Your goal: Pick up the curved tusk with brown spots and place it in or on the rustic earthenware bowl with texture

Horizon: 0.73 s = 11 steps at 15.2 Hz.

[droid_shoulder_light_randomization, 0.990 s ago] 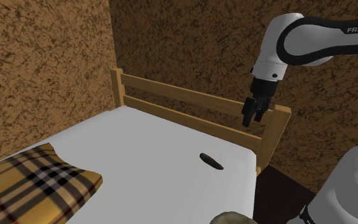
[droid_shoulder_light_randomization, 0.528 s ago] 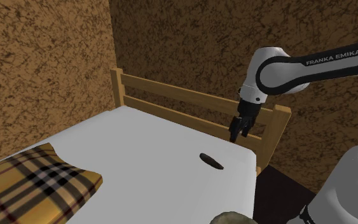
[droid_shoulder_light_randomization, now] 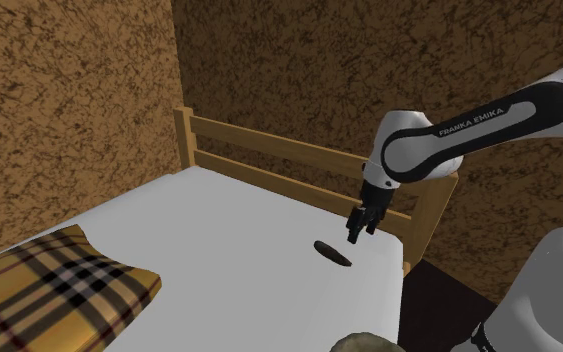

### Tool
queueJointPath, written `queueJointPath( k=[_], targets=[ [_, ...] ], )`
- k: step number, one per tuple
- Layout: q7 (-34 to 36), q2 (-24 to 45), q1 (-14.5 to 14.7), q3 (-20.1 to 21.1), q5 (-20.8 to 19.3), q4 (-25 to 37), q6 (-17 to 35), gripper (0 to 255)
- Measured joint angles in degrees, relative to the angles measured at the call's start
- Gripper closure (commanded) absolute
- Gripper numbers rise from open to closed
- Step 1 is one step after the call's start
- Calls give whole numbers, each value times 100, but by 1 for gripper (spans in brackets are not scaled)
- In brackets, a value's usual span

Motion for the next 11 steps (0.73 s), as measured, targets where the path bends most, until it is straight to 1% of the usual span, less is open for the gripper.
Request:
queueJointPath(
  k=[4, 10, 11],
  targets=[
    [-63, 262, 74, 15, 113, -130, 395, 0],
    [-65, 309, 98, 27, 143, -160, 478, 0],
    [-65, 309, 98, 27, 143, -160, 478, 255]
  ],
)
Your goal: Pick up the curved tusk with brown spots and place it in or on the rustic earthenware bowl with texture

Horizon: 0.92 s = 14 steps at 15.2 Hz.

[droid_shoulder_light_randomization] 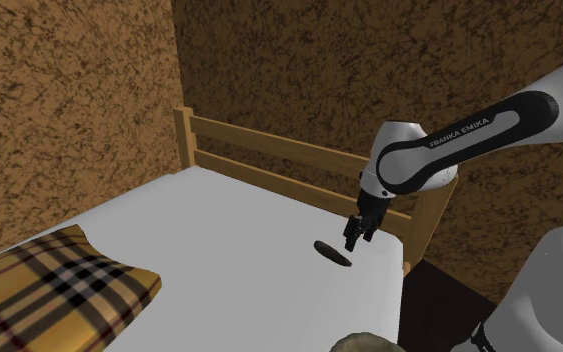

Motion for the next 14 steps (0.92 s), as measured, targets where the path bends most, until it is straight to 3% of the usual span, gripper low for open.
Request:
queueJointPath(
  k=[9, 10, 14],
  targets=[
    [0, 0, 0, 0, 0, 0, 0, 255],
    [0, 0, 0, 0, 0, 0, 0, 0],
    [-154, 728, 49, 90, -257, 554, 3, 0]
  ],
)
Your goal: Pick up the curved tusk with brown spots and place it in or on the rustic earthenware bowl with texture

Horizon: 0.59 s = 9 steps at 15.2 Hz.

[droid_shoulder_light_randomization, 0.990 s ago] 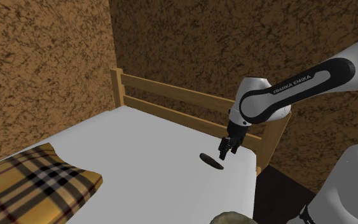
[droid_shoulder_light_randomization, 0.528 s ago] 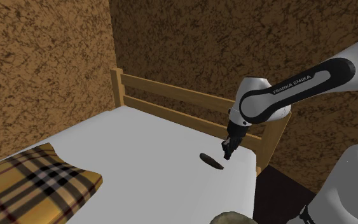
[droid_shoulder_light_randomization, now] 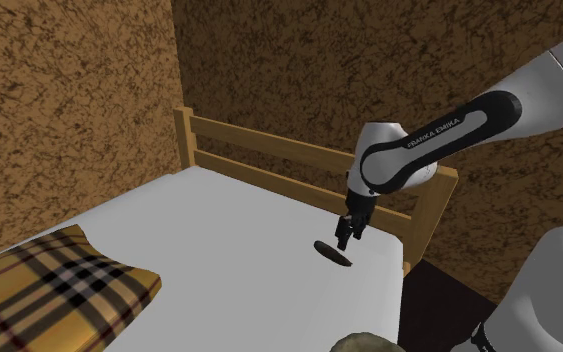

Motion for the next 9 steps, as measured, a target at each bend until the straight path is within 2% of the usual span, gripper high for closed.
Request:
queueJointPath(
  k=[4, 9],
  targets=[
    [-149, 1177, 97, 179, -500, 869, 33, 0],
    [-195, 1649, 128, 216, -561, 947, 373, 0]
  ],
)
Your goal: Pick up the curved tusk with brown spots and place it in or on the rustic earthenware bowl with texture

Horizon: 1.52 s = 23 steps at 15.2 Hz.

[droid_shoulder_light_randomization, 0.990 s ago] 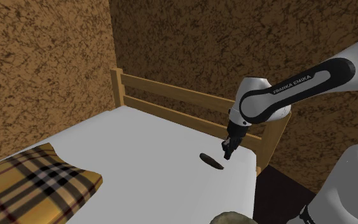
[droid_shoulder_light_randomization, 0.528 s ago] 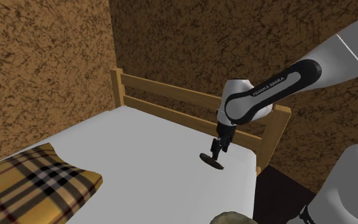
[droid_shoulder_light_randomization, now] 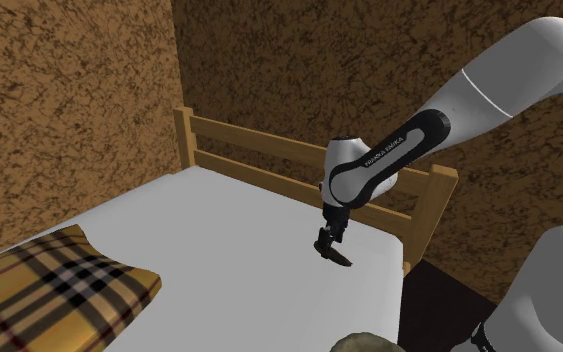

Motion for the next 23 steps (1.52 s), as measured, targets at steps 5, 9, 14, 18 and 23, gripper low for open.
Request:
queueJointPath(
  k=[5, 9, 14, 18, 23],
  targets=[
    [-27, 210, 11, 13, 32, -82, 292, 0],
    [-26, 216, 12, 13, 34, -84, 302, 0],
    [-26, 215, 12, 14, 34, -84, 301, 255],
    [-27, 216, 13, 14, 34, -83, 301, 255],
    [1, 56, 12, 11, 12, -51, 112, 255]
  ],
)
